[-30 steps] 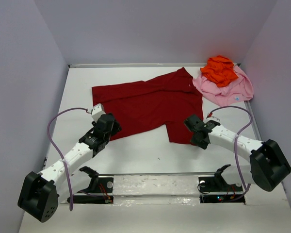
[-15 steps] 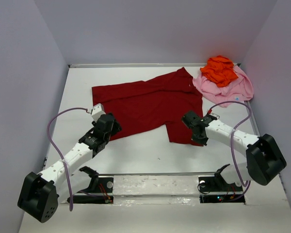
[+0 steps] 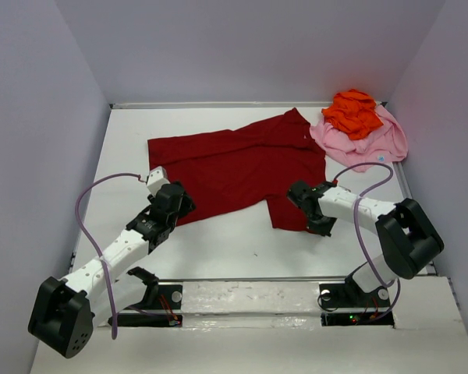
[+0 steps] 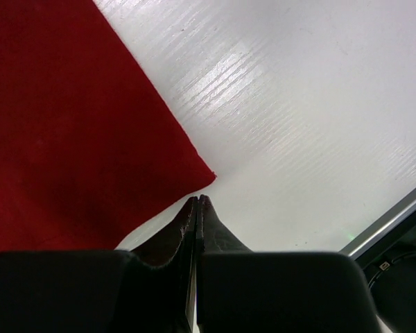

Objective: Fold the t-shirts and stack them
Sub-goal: Pick up the 1/3-folded T-shirt from the center of the board.

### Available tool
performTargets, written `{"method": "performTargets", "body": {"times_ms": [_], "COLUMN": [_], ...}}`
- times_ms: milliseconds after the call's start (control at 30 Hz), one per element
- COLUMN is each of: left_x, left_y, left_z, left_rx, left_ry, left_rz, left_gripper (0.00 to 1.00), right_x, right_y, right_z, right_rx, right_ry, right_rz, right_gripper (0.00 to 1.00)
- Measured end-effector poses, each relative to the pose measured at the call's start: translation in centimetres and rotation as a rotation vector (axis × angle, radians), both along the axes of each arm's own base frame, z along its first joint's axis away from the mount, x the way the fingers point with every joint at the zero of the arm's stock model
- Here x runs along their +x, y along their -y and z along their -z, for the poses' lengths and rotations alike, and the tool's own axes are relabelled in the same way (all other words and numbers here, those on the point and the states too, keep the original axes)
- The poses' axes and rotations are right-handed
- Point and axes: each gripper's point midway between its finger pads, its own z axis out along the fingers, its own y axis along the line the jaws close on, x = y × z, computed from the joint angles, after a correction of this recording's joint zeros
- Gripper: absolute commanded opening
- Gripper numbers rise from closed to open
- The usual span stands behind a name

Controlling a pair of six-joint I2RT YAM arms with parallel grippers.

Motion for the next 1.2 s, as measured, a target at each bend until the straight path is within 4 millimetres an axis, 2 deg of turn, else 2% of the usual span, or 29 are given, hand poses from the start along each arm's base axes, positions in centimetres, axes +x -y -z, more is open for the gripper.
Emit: {"method": "performTargets", "body": {"times_ms": [567,733,967,1067,1200], "left_x": [0.0,-0.2,-0.3,-0.3,-0.2], "left_y": [0.0,-0.1,-0.1,0.0,0.1], "left_z": [-0.5,-0.7,-0.4,-0.4,-0.5], "left_rx": [-0.015,-0.026,-0.03,-0.033,-0.037], "left_ry": [0.025,0.043,0.039,0.041,0.046], "left_rz": [0.0,-0.001,0.001,0.003,0.004], "left_gripper": [0.65,0.65,0.65,0.65,0.65], "right_x": [0.5,0.7,0.6,0.6,0.9], "right_y": [-1.0,-1.1,-1.1,-1.1,-1.4], "right_z": [0.8,1.1,1.0,1.0,0.9], "right_rx": [0.052,0.059,0.068,0.079,0.091], "right_ry": [0.017,0.023,0.031,0.035,0.046], "right_rz": [-0.013,-0.024,-0.06,-0.075,-0.098], "right_gripper": [0.01,0.07,0.27,0.31,0.32]}}
